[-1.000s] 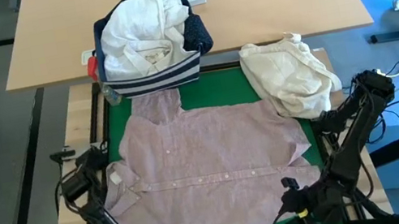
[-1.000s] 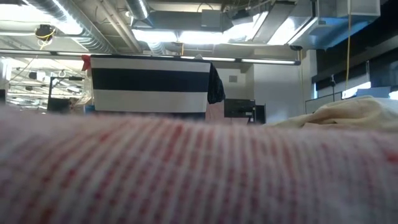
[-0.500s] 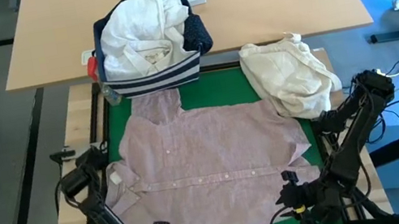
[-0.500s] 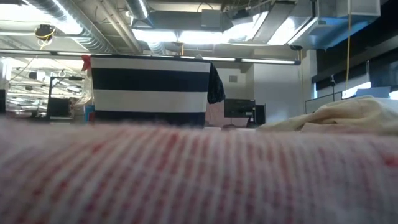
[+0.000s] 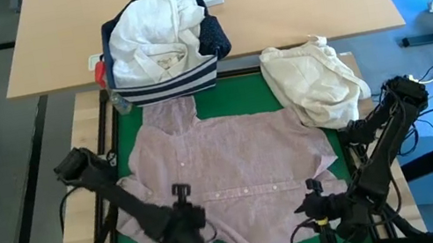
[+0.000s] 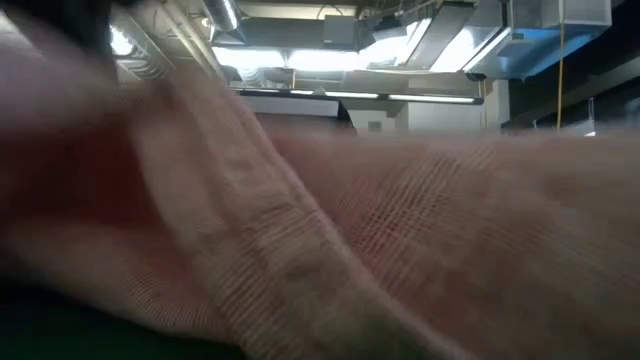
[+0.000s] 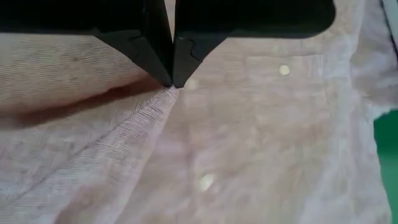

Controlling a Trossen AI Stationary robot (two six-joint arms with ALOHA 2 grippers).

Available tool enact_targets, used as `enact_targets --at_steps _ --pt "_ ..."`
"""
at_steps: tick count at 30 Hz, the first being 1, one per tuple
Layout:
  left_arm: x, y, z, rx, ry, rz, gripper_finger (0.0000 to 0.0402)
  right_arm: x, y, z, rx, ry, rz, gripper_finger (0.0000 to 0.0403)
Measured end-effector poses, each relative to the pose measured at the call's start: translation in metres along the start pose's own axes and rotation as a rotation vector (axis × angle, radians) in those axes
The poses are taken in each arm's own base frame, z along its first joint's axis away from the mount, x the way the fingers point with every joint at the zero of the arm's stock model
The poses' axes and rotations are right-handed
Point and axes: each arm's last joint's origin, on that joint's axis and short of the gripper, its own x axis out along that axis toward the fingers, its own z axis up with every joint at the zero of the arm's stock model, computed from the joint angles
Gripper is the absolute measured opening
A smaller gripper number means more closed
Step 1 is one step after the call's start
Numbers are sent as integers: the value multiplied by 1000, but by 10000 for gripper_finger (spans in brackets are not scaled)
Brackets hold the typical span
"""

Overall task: Fold laundry
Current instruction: Fold the red polo

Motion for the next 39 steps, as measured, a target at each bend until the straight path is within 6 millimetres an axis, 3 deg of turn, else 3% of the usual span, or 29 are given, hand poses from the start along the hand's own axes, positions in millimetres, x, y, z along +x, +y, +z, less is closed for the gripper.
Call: enact_targets --at_steps 4,8,11,15,18,21,24,30,34,39 --pt "34 11 -5 -44 78 -60 5 0 0 0 61 1 1 179" --pt "36 18 -1 -94 104 -145 40 0 0 0 94 1 2 179" --pt "18 21 5 -147 79 -231 76 0 0 0 98 1 3 179" --pt "-25 19 12 -259 -22 -408 117 0 0 0 94 1 2 179" --pt "-59 -2 13 -289 -179 -551 134 0 0 0 86 1 2 179" --pt "-75 -33 4 -299 -251 -630 138 0 0 0 85 1 2 179" --pt "-65 -68 -10 -307 -223 -601 135 0 0 0 75 1 2 179" --pt "-14 -121 -22 -248 -119 -505 125 0 -1 -1 49 9 -9 179" --pt "19 -131 -23 -263 -59 -408 120 0 -1 -1 53 10 -10 179" --pt "34 -132 -23 -300 -27 -345 112 0 -1 -1 77 17 -5 179"
